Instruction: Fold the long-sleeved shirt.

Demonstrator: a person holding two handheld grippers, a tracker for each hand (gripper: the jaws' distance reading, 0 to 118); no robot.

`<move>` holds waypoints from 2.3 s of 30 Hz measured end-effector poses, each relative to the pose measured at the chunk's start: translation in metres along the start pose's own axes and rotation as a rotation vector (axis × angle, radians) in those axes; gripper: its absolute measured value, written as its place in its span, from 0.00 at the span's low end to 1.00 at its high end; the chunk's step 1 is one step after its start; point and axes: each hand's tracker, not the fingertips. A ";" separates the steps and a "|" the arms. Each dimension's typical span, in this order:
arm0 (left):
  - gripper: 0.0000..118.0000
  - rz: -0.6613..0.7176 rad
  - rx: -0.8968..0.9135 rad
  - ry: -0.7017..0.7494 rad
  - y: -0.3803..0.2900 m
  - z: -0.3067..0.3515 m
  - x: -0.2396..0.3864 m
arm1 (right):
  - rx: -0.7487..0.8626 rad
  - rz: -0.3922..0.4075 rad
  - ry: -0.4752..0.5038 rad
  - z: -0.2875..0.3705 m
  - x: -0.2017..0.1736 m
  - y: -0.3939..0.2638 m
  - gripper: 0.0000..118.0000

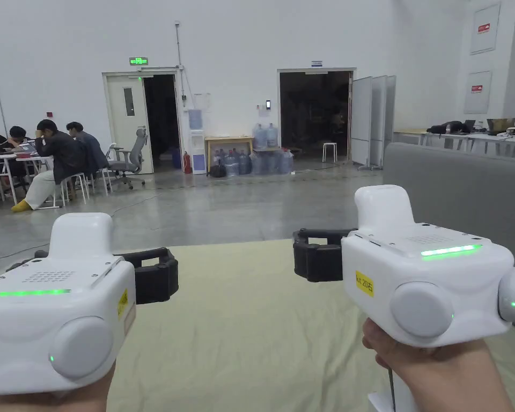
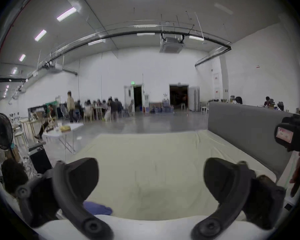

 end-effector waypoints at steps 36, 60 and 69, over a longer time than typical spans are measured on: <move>1.00 0.082 -0.072 -0.038 -0.013 0.013 0.008 | -0.087 -0.037 0.057 -0.005 -0.055 -0.017 1.00; 1.00 0.074 -0.067 -0.052 -0.007 0.015 0.008 | -0.093 -0.047 0.050 -0.006 -0.063 -0.016 1.00; 1.00 0.075 -0.068 -0.057 -0.007 0.015 0.007 | -0.092 -0.044 0.046 -0.006 -0.064 -0.017 1.00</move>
